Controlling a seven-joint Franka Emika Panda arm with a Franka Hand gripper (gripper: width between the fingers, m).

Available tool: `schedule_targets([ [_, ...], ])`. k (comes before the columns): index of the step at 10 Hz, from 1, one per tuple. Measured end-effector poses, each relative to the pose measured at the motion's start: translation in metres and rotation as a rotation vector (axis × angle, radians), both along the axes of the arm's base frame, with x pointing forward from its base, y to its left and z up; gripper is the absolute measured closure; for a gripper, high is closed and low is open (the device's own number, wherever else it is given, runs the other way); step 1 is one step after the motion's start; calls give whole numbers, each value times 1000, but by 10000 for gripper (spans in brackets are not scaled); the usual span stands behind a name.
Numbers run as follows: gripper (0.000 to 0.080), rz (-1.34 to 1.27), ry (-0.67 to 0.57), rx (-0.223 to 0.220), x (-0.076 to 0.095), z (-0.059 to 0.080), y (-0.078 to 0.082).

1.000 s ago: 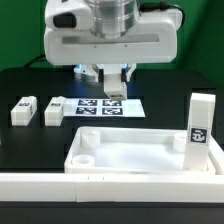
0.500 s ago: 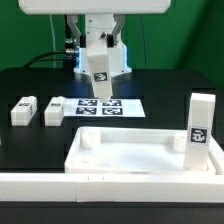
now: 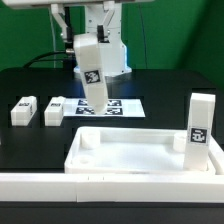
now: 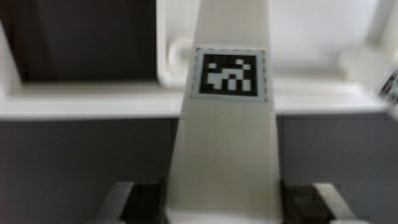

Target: Assemble desk

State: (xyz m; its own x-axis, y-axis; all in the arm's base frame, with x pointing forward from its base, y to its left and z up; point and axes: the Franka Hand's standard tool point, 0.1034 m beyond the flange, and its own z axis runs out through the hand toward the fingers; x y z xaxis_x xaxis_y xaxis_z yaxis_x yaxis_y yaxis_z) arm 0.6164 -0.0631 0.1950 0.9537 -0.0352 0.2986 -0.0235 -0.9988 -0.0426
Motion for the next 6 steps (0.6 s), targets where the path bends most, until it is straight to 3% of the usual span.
schedule_targets([
  [2, 507, -1, -130, -68, 12, 6, -7],
  [3, 507, -7, -190, -102, 9, 4, -14],
  [6, 507, -7, -167, -94, 6, -2, -13],
])
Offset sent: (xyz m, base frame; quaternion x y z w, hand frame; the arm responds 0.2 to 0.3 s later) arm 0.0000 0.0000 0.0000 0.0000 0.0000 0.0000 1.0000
